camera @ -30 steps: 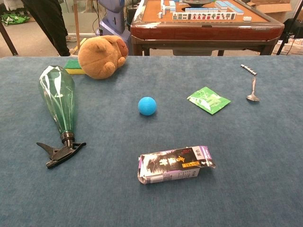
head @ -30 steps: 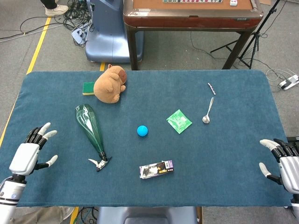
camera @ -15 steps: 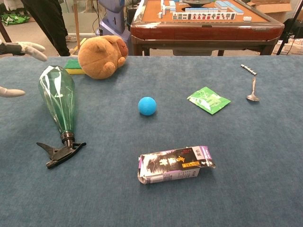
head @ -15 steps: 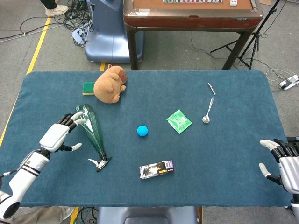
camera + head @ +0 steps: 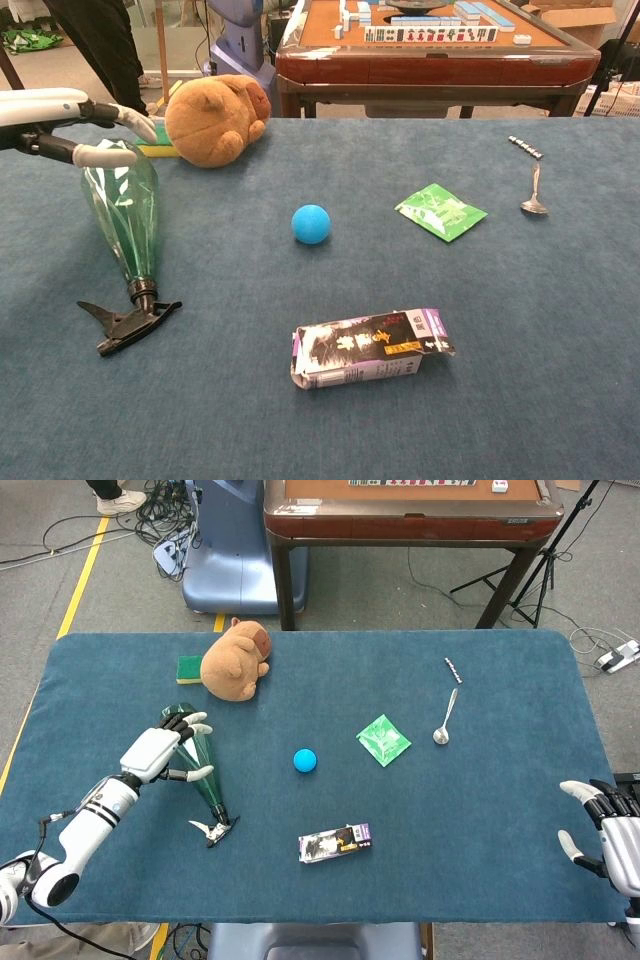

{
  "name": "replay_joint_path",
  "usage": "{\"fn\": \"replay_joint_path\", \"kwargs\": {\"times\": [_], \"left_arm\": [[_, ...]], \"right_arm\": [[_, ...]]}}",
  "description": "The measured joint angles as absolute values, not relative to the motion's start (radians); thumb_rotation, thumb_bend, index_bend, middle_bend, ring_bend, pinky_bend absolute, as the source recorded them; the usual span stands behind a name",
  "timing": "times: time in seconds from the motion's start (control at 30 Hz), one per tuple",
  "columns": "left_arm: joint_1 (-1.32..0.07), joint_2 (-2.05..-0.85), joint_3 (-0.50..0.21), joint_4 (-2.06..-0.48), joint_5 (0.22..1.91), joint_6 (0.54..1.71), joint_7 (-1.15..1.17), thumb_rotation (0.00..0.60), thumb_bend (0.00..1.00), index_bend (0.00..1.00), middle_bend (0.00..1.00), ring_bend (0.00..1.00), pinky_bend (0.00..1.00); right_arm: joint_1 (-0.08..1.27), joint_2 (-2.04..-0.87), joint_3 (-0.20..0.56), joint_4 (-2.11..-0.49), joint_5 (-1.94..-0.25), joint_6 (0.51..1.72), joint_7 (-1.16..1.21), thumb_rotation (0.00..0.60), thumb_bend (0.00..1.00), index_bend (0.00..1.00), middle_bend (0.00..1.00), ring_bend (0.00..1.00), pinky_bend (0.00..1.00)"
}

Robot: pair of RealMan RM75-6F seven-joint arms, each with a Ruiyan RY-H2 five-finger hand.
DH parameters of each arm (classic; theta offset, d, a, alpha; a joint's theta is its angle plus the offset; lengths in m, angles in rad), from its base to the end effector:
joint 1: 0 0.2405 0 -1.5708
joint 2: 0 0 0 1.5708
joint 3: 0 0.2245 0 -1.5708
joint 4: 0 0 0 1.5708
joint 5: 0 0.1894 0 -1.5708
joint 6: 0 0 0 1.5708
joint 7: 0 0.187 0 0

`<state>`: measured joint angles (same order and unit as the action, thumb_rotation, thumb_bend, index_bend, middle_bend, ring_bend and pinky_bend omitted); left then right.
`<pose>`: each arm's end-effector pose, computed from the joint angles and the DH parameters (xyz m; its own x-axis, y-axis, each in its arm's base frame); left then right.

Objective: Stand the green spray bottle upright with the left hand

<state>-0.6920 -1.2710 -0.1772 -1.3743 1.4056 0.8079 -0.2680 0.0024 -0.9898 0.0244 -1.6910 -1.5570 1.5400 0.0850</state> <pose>-0.1722 0.3837 0.0643 0.3269 0.3407 0.8815 0.9195 -0.3303 -0.2133 -0.2738 -0.1922 0.1939 0.3667 -0.0047 0.9303 -0.9303 0.0091 0.3667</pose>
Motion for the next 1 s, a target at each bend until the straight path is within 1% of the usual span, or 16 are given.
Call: {"fn": "replay_joint_path", "kwargs": {"times": [0.07,0.3,0.43,0.67,0.87,1.0], "left_arm": [[-0.709,-1.281,-0.182,-1.366,1.376,0.785,-0.252,0.139,0.20,0.23,0.11,0.00,0.00],[-0.750,-1.329,-0.193,-1.321,1.307,0.754,-0.142,0.136,0.20,0.24,0.11,0.00,0.00],[-0.775,-1.351,-0.192,-1.291,1.247,0.720,-0.057,0.123,0.19,0.24,0.11,0.00,0.00],[-0.821,-1.369,-0.183,-1.241,1.051,0.647,0.123,0.122,0.18,0.23,0.12,0.00,0.00],[-0.836,-1.362,-0.167,-1.225,0.885,0.638,0.224,0.127,0.17,0.25,0.14,0.00,0.00],[-0.831,-1.333,-0.148,-1.234,0.814,0.644,0.254,0.124,0.17,0.26,0.16,0.00,0.00]], "right_arm": [[0.002,-0.989,0.024,-1.690,-1.558,1.540,0.086,0.600,0.33,0.25,0.26,0.13,0.19],[0.003,-0.990,0.025,-1.690,-1.558,1.538,0.085,0.600,0.33,0.25,0.26,0.13,0.19],[0.001,-0.992,0.024,-1.688,-1.556,1.537,0.087,0.600,0.33,0.25,0.26,0.13,0.19],[-0.005,-0.990,0.024,-1.686,-1.557,1.547,0.092,0.600,0.33,0.25,0.26,0.13,0.19],[-0.003,-0.992,0.023,-1.683,-1.559,1.542,0.096,0.600,0.33,0.25,0.26,0.13,0.19],[0.002,-0.993,0.025,-1.682,-1.563,1.538,0.098,0.600,0.33,0.25,0.26,0.13,0.19]]}}
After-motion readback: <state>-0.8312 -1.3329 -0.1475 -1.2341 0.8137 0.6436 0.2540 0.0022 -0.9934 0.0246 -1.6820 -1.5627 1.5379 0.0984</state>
